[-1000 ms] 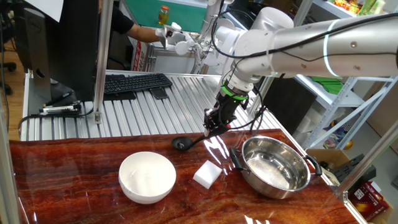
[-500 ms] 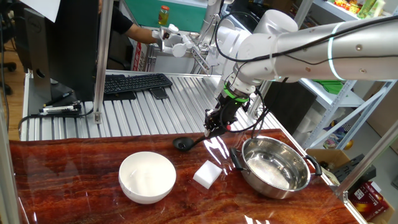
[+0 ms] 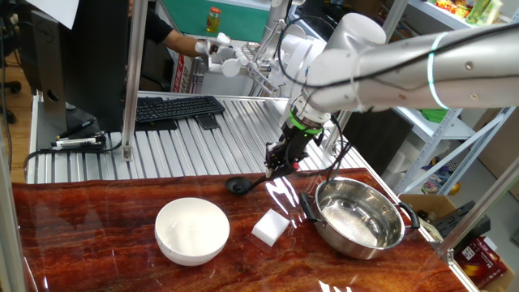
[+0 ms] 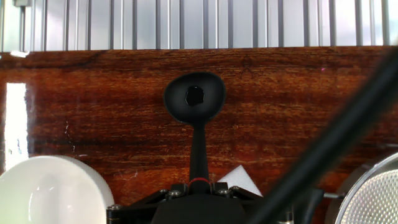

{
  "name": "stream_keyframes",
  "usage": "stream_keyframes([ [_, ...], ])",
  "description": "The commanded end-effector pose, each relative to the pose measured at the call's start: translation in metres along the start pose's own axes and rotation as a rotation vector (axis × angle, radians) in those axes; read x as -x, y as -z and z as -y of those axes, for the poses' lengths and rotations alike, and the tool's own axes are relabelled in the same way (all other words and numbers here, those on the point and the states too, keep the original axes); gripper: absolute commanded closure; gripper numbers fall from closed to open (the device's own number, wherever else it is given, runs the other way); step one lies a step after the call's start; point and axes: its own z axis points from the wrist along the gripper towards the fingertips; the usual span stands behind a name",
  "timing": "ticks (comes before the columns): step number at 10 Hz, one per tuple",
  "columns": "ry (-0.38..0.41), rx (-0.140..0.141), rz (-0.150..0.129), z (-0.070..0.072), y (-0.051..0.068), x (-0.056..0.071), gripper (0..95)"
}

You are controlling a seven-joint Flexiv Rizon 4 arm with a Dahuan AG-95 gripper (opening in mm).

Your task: Scoop water with a large spoon from one bowl to another

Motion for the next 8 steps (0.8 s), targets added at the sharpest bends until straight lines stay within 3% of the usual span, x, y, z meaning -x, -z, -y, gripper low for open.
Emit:
stream_keyframes([
  [1,-0.047,0.012,0.005,-0.0004,-0.0008,0.0012,95.0],
  [4,-0.077,0.024,0.007,-0.0004,-0.0008,0.0012,95.0],
  [6,-0.070,0.029,0.022,-0.0004,-0.0008,0.0012,95.0],
  [8,-0.067,0.034,0.017,-0.0004,-0.0008,0.0012,95.0],
])
